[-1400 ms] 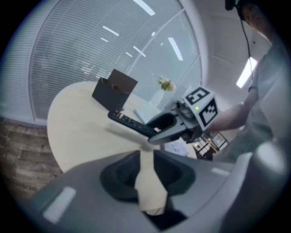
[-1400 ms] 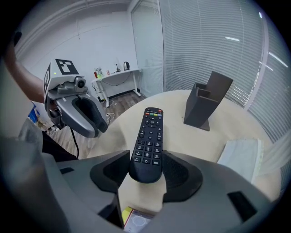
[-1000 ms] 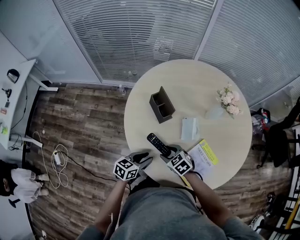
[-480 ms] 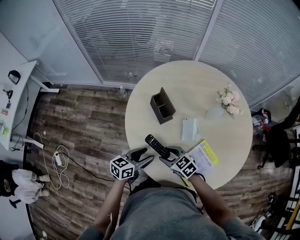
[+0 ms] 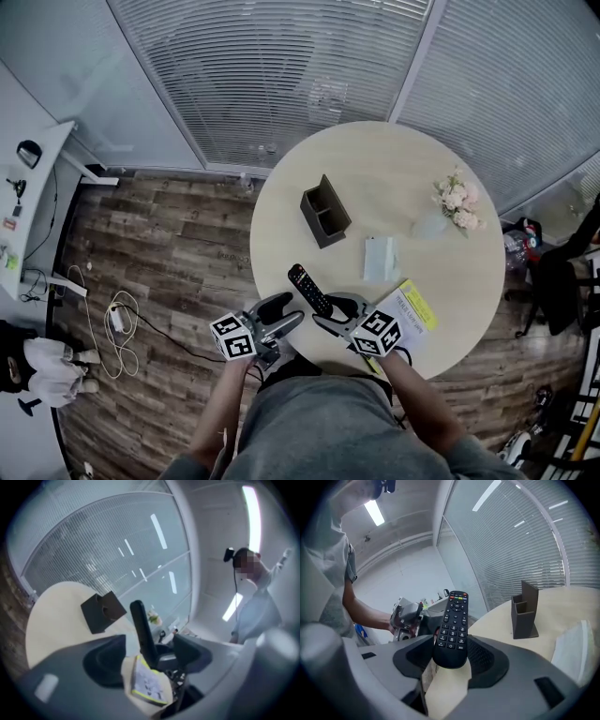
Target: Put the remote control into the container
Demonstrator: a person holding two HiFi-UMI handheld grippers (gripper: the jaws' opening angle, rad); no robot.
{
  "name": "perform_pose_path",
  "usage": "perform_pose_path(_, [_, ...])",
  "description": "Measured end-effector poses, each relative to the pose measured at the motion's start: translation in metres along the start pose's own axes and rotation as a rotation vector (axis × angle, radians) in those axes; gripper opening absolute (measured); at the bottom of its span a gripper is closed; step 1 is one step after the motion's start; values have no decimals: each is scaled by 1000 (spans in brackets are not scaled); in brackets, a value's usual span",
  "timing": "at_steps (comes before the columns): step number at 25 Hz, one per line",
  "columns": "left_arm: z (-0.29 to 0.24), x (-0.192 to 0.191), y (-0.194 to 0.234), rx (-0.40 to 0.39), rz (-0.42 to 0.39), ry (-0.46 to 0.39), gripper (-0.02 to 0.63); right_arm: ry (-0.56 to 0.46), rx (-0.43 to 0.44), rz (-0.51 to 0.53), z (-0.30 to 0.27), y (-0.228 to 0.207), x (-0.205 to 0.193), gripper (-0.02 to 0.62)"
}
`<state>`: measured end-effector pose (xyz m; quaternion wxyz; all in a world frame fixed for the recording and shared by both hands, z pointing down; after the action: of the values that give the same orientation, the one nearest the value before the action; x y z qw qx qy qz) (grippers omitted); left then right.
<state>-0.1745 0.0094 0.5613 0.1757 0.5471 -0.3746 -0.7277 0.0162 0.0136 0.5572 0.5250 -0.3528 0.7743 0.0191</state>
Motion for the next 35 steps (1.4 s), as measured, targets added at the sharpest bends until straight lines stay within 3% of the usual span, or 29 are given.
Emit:
perform_pose_path(12, [3,17,-8,-92,33,-106,302,-83,297,-221,4,15,7,228])
perform_pose_path(25, [2,25,-15,-164,62,-152,302,-72,443,-288,2,21,8,228])
perform_pose_path(35, [4,26,-16,-174,93,-192,301,-50,499,-296,0,27,5,228])
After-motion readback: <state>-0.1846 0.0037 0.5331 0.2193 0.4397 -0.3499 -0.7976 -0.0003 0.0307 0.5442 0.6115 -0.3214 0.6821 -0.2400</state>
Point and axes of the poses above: the fingertips, and each gripper's own axes: z backward along the fingers, y to its left, x out of its top, the point moved 8 cm from there along z, backward along the fingers, and after that the axes turned 6 degrees about -x, right-handed, at the moved point
